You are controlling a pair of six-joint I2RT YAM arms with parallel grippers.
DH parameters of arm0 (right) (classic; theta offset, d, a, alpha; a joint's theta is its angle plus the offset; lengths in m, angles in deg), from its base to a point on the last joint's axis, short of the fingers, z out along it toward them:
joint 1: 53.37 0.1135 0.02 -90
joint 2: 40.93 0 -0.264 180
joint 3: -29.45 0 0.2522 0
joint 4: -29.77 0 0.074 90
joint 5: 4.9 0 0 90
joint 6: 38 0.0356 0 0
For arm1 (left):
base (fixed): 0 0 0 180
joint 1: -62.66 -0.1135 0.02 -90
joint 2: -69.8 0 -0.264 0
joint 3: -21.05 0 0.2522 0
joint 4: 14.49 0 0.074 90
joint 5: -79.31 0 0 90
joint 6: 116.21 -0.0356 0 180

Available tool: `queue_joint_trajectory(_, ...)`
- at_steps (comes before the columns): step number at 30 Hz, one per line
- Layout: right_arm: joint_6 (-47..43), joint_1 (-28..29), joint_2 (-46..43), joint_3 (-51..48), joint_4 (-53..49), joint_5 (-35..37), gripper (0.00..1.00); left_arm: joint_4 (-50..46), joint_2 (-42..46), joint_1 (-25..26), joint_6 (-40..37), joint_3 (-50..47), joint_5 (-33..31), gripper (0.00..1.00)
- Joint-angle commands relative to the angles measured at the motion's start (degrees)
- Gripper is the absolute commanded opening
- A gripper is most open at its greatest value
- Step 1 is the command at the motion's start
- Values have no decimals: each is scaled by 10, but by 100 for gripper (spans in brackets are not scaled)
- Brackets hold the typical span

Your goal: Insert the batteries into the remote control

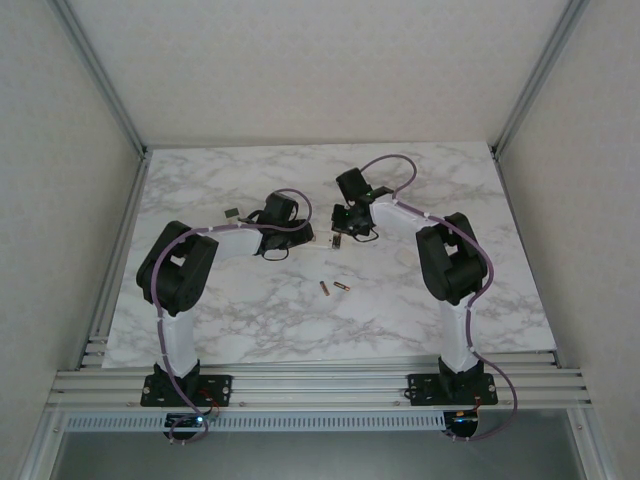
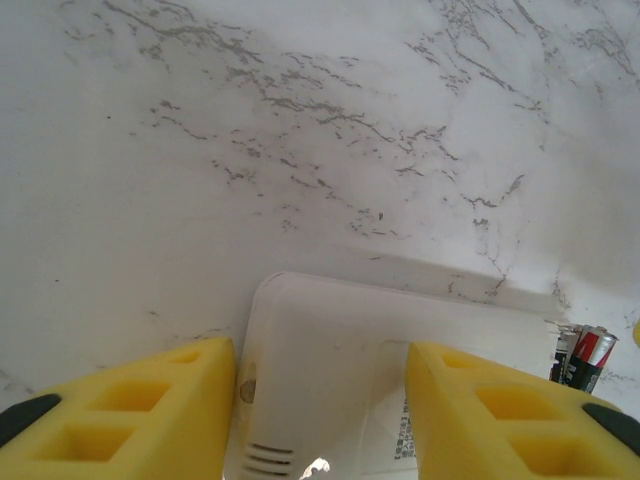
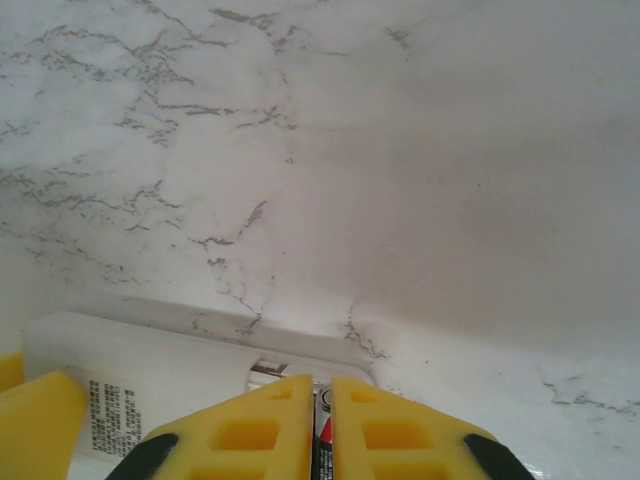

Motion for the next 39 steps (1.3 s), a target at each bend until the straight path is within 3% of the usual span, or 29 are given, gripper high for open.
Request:
queue_joint_trajectory(1,2,0,6,-16,-3,-8,10,0,-5,11,9,-6,24,47)
queue_joint_trajectory(18,6,9,-24,-58,10,-9,9,0,0,11,12,-4,23,46)
queue_joint_trajectory(25,9,8,-54,-29,-5,5,15,-2,5,11,11,-4,20,46)
queue_joint_trajectory(32,11,8,-14,10,-15,1,22,-2,4,11,11,-5,21,46)
queue_joint_trajectory(39,7,7,22,40,-25,-1,19,-2,2,11,10,-6,21,46)
